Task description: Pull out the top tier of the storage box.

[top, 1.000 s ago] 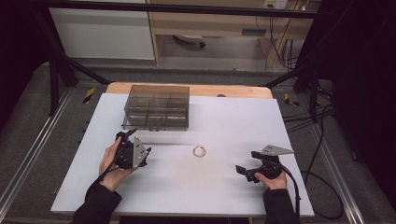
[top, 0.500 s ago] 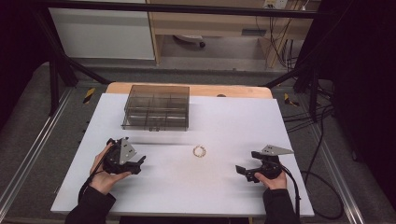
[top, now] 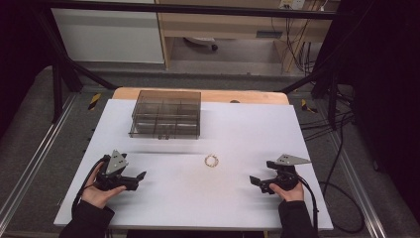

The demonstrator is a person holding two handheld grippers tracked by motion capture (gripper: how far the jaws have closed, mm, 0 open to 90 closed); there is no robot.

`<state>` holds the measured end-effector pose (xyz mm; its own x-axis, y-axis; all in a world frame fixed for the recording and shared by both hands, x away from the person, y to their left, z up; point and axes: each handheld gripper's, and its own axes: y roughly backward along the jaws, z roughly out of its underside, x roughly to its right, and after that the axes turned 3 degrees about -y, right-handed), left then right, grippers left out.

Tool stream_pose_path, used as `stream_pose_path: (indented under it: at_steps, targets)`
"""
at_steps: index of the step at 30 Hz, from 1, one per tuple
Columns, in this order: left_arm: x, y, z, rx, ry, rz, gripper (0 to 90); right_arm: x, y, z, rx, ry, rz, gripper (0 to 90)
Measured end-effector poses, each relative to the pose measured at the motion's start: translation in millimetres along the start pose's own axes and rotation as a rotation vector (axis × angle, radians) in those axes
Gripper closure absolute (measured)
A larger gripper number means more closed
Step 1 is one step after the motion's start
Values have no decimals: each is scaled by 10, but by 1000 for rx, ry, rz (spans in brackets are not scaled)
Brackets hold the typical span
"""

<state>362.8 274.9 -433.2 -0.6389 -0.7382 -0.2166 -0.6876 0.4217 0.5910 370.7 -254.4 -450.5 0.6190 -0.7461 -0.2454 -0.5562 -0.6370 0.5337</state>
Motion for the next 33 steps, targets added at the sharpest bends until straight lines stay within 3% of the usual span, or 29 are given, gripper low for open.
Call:
stream_pose_path:
  at_steps: [13,33]
  targets:
    - [-93,46,123,19,74,100,51,-21,-14,-13,11,-7,18,9]
    - [-140,26,186,11,122,143,39,-180,-155,-116,5,5,45,6]
